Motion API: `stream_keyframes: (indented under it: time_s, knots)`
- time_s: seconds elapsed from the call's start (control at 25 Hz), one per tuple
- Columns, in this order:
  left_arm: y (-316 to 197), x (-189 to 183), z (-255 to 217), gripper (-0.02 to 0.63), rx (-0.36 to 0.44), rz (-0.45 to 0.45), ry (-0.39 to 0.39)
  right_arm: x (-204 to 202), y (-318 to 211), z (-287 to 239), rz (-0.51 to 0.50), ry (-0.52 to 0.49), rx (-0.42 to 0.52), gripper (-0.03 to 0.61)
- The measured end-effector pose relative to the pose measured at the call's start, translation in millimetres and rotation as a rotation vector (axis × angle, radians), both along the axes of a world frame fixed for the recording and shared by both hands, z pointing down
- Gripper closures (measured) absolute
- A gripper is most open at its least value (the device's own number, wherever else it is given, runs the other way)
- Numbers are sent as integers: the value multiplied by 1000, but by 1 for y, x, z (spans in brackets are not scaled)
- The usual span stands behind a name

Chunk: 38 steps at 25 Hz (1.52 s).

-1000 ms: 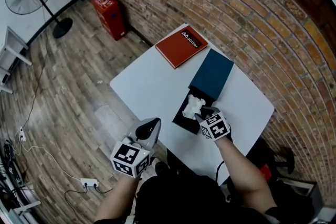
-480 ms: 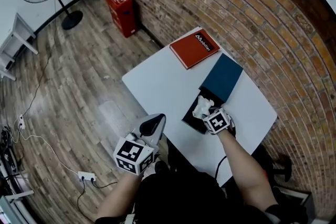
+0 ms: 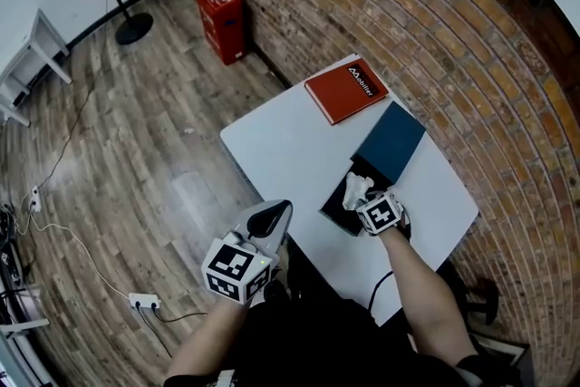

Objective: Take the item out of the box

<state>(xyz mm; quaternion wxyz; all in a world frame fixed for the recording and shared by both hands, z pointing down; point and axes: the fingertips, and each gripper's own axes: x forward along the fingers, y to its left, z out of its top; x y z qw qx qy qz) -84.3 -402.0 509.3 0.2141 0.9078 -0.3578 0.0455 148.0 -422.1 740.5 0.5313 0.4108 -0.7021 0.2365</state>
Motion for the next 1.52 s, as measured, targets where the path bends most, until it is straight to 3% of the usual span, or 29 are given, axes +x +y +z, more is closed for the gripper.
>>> stream_keyframes:
  time_s: [0.36,0.6,0.8,1.2,1.52]
  knots:
    - [0,-1,0,614,-6,10,-12,-7,-3,-12,-2,-72,98,531]
    - [4,-5,-6,614,9,6,-19,-7,-3,-39,46,-159,165,531]
    - [20,-18,-18,614,41,1,-19,-14,7,-84,132,-259,277,531]
    - [79,-21,-39,614,119,63,-17,-32,109,-150,185,-382,416,531]
    - [105,-8,-48,614,130,82,-6,-47,166,-181,134,-432,453,531]
